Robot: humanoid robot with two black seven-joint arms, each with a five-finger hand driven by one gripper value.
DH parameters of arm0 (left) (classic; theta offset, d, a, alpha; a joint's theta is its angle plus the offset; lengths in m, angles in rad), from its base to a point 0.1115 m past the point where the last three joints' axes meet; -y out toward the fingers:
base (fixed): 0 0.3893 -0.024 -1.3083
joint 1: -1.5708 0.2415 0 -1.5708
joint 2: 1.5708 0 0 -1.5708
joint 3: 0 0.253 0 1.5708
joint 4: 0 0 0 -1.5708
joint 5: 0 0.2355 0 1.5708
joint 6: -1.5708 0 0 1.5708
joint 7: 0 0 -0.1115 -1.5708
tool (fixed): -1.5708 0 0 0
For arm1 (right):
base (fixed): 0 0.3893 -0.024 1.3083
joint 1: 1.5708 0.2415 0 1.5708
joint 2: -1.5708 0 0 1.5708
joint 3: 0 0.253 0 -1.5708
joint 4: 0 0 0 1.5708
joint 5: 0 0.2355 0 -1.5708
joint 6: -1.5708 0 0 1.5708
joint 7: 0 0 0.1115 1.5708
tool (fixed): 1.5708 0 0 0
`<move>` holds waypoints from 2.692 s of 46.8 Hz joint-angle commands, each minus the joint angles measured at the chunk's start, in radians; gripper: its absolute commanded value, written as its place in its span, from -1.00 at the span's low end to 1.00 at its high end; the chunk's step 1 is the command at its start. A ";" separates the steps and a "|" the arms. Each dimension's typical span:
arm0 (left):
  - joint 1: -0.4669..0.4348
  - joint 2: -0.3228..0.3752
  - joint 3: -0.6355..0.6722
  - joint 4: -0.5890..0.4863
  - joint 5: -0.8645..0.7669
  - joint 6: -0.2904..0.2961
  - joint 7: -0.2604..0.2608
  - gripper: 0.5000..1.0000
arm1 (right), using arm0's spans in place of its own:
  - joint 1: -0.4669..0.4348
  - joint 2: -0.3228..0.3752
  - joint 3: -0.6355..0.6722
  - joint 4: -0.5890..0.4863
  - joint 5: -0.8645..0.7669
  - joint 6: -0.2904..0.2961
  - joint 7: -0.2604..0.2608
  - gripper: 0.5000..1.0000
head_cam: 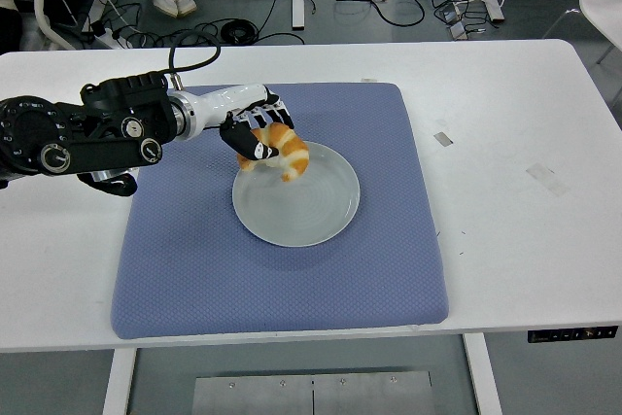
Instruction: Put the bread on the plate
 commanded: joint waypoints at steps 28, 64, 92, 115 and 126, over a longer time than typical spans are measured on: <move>0.004 -0.021 -0.028 -0.108 0.006 0.092 0.075 -1.00 | 0.000 0.000 0.000 -0.001 0.000 0.000 0.000 1.00; 0.050 -0.034 -0.020 -0.102 0.006 0.123 0.077 -1.00 | 0.000 0.000 0.000 -0.001 0.000 0.000 0.000 1.00; 0.053 -0.033 -0.028 -0.111 -0.010 0.114 0.072 0.11 | 0.000 0.000 0.000 -0.001 0.000 0.000 0.000 1.00; 0.047 -0.016 -0.057 -0.116 -0.019 0.123 0.072 0.69 | 0.000 0.000 0.000 -0.001 0.000 0.000 0.000 1.00; 0.050 0.018 -0.124 -0.106 -0.027 0.112 0.071 0.90 | -0.001 0.000 0.000 -0.001 0.000 0.000 0.000 1.00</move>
